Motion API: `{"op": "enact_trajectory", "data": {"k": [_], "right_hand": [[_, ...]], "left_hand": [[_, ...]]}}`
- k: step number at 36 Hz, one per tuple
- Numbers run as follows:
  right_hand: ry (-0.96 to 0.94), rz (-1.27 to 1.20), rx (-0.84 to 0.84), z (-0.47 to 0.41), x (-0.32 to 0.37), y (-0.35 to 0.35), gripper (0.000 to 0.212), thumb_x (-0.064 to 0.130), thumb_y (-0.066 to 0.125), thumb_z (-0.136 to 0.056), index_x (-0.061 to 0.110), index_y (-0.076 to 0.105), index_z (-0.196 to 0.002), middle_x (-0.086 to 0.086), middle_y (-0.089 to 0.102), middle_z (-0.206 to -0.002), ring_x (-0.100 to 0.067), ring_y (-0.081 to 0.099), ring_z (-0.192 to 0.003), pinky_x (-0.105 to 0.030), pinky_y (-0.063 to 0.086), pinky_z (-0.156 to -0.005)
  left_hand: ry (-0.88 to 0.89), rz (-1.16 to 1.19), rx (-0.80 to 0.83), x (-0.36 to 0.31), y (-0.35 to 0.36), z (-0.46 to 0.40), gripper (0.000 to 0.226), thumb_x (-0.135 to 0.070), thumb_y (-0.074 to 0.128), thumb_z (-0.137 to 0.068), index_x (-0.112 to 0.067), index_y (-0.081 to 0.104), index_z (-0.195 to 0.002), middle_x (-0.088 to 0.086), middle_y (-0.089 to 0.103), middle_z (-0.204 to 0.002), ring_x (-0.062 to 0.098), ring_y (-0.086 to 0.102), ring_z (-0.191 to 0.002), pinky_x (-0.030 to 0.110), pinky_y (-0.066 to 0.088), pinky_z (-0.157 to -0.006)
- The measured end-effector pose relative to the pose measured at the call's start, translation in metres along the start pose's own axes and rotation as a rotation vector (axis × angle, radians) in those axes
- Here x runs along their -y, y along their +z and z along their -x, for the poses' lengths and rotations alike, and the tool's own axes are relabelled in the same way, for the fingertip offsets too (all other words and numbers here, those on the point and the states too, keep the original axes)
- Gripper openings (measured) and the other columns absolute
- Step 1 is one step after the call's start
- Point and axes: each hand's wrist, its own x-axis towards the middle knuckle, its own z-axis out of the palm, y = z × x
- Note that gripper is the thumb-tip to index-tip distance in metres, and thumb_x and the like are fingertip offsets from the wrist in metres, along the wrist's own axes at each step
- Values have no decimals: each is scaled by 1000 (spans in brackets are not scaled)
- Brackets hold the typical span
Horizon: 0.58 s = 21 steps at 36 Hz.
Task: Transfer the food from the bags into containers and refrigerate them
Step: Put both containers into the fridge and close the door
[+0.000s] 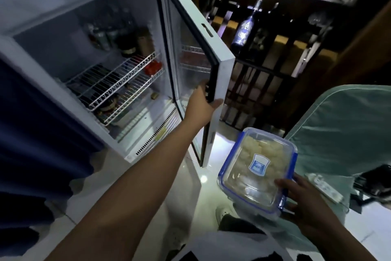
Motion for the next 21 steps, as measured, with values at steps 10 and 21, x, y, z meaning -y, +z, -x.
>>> {"op": "enact_trajectory", "data": {"k": [10, 21], "right_hand": [[-7, -85, 28, -43, 23, -59, 52, 17, 76, -76, 38, 65, -122, -7, 75, -97, -30, 68, -71, -34, 52, -55], [-56, -77, 94, -79, 39, -103, 54, 13, 76, -79, 42, 63, -123, -8, 75, -104, -33, 71, -87, -35, 54, -56]], "left_hand": [[-77, -148, -58, -42, 90, -44, 59, -35, 77, -87, -16, 47, -134, 9, 59, -128, 28, 58, -116, 44, 51, -96], [-171, -226, -104, -74, 161, -87, 77, -34, 72, -92, -5, 31, -150, 13, 44, -149, 32, 52, -131, 49, 50, -102]]}}
